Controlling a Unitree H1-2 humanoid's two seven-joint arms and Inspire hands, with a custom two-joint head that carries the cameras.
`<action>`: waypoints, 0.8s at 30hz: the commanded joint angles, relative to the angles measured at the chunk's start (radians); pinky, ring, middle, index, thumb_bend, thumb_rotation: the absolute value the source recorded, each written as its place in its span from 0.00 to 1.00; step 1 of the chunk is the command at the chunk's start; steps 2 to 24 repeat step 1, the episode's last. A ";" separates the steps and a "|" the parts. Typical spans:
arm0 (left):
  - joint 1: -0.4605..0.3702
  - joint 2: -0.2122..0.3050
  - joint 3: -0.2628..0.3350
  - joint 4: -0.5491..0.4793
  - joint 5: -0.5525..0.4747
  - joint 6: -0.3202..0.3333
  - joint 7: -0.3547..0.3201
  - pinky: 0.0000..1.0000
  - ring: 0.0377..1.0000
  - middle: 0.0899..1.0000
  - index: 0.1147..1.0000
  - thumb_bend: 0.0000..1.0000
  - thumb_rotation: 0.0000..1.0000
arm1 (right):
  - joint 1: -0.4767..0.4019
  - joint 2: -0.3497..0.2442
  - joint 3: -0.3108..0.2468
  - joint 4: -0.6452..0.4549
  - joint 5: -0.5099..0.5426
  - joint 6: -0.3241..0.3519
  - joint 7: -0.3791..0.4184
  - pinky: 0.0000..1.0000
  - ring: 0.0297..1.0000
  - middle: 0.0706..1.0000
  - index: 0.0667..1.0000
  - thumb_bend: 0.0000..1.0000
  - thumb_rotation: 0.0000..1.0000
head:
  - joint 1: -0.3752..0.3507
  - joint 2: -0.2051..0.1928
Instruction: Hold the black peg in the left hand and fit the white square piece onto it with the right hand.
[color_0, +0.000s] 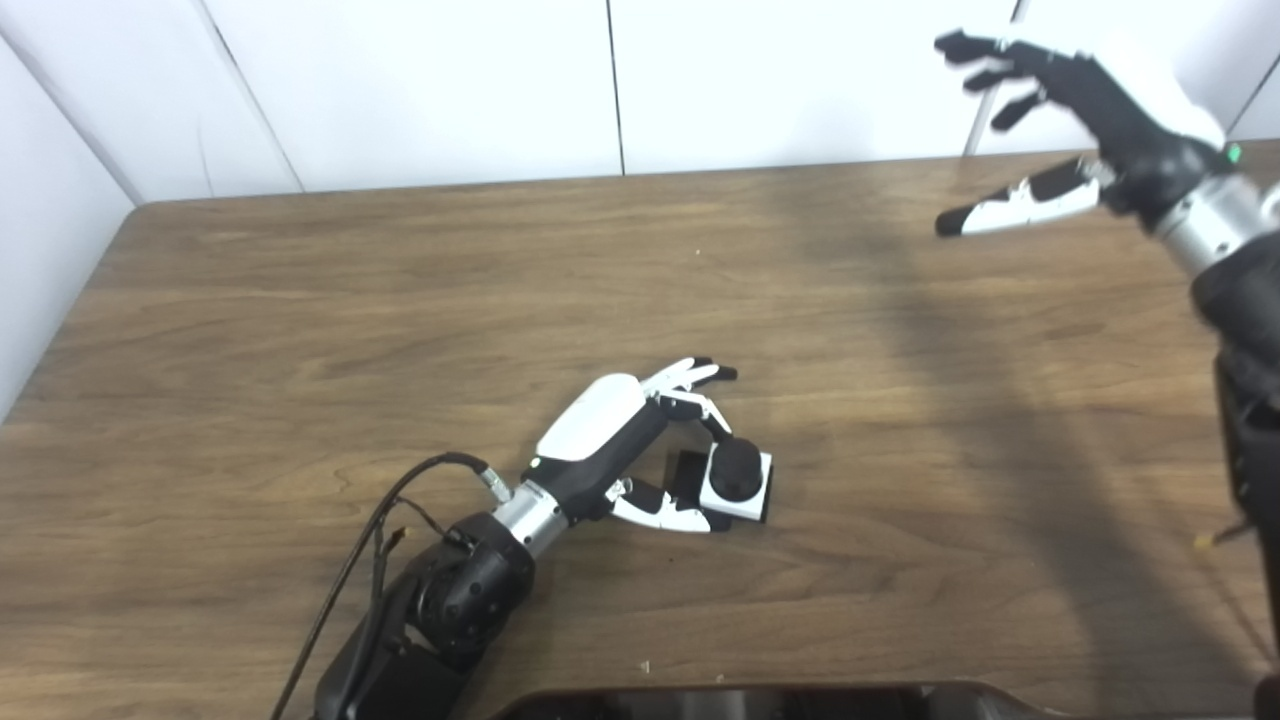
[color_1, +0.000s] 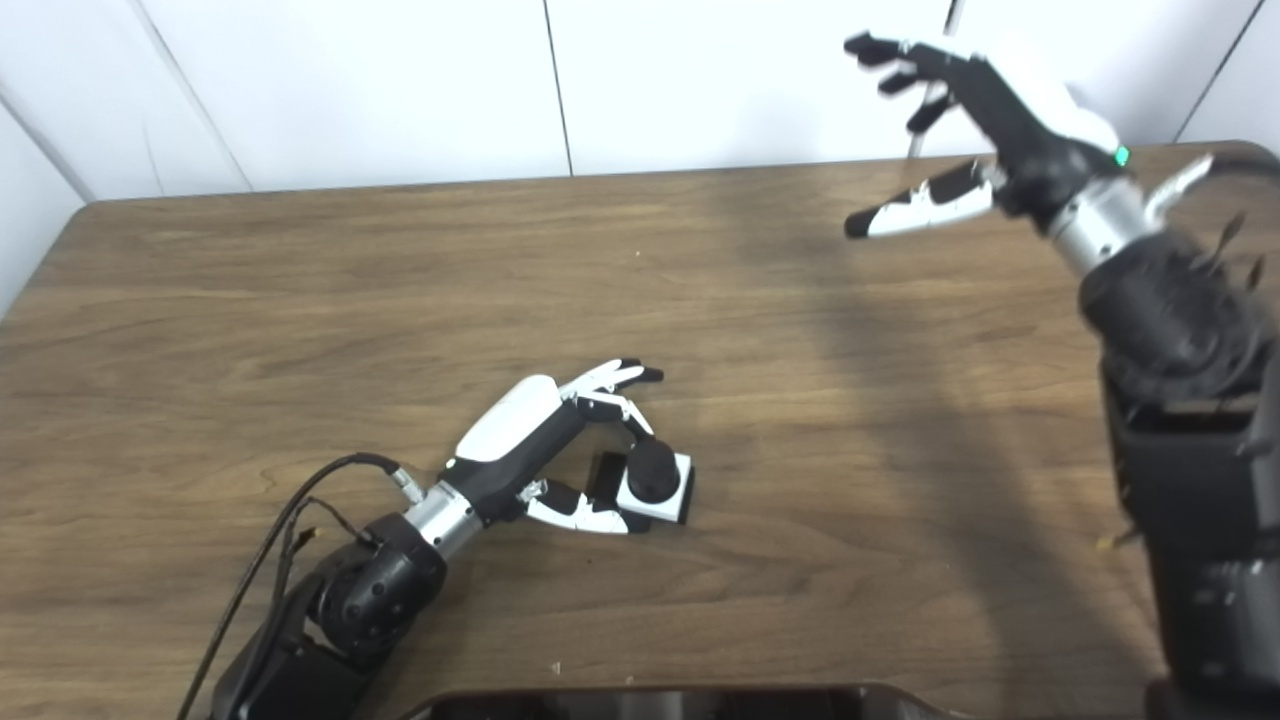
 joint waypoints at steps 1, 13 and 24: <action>0.033 0.026 0.010 0.023 0.017 0.042 -0.028 0.78 0.93 0.90 0.72 0.81 0.28 | 0.011 0.028 -0.025 -0.048 0.006 -0.016 -0.084 0.65 0.77 0.82 0.82 0.70 0.11 | 0.000 0.000; 0.033 0.026 0.010 0.023 0.017 0.042 -0.028 0.78 0.93 0.90 0.72 0.81 0.28 | 0.011 0.028 -0.025 -0.048 0.006 -0.016 -0.084 0.65 0.77 0.82 0.82 0.70 0.11 | 0.000 0.000; 0.033 0.026 0.010 0.023 0.017 0.042 -0.028 0.78 0.93 0.90 0.72 0.81 0.28 | 0.011 0.028 -0.025 -0.048 0.006 -0.016 -0.084 0.65 0.77 0.82 0.82 0.70 0.11 | 0.000 0.000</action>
